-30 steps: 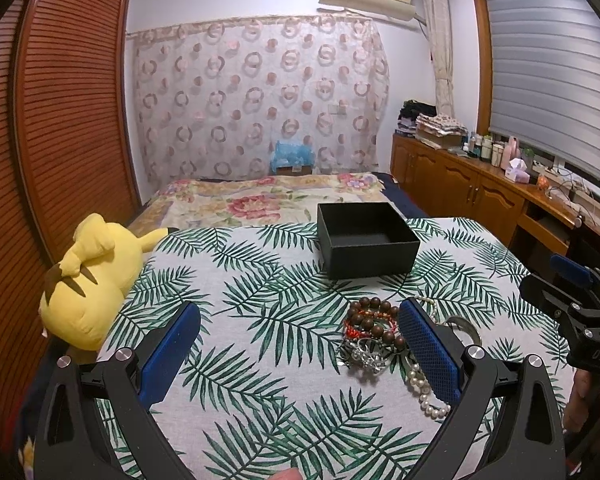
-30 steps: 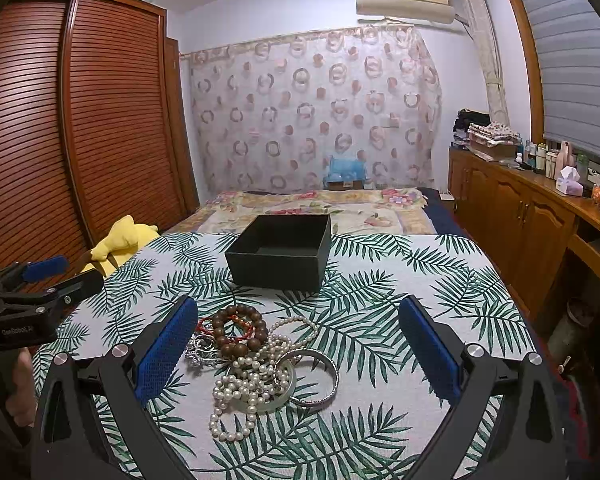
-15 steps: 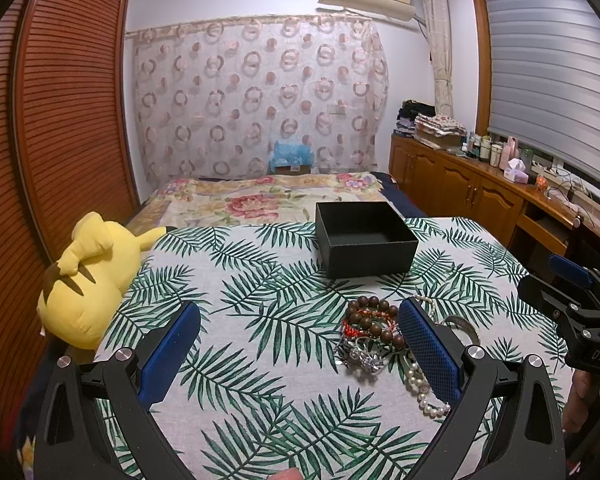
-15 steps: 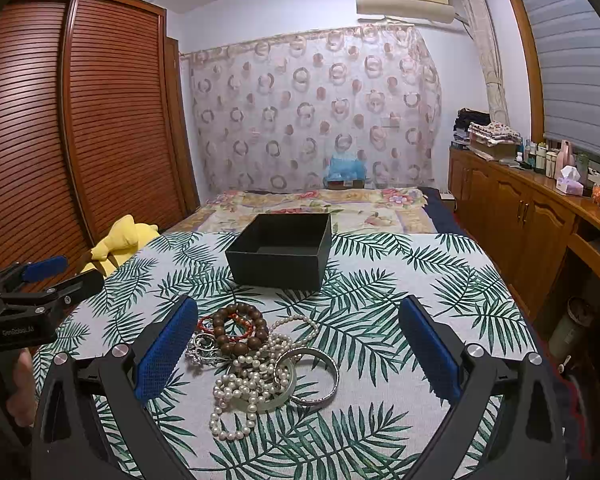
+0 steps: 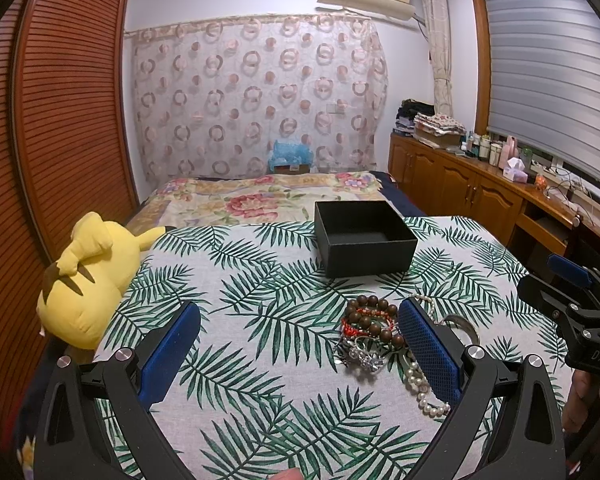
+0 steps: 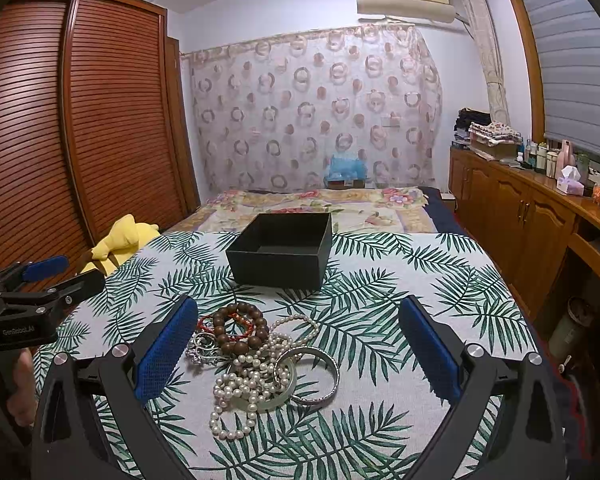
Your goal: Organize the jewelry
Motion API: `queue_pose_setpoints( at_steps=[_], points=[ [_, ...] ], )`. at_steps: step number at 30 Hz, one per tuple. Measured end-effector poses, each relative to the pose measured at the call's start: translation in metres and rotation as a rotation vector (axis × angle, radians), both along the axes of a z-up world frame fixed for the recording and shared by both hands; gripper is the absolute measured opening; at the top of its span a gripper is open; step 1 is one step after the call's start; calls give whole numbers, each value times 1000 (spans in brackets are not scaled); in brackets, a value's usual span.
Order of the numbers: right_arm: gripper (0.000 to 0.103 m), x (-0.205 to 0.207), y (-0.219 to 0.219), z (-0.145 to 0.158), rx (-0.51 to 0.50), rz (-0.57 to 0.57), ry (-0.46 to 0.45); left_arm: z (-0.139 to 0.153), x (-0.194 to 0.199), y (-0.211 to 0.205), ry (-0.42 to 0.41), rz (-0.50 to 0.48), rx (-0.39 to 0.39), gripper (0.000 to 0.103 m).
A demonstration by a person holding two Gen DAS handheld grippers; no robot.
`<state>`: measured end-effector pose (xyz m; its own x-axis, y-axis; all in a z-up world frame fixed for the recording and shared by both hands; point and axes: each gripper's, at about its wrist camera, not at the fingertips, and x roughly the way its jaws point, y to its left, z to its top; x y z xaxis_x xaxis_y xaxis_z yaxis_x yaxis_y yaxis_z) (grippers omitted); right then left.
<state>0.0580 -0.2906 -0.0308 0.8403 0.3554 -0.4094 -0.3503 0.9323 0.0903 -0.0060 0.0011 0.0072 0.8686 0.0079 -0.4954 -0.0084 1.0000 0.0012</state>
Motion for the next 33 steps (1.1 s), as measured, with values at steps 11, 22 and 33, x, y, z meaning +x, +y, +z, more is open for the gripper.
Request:
queue_pose_setpoints(
  at_steps=[11, 22, 33],
  points=[
    [100, 1, 0, -1, -3, 3, 1, -1, 0, -1, 5, -2, -2, 96],
    [100, 17, -7, -24, -41, 18, 40, -20, 11, 0, 52, -35, -17, 96],
    [87, 52, -17, -56, -133, 111, 175, -46, 28, 6, 129, -68, -41, 96]
  ],
)
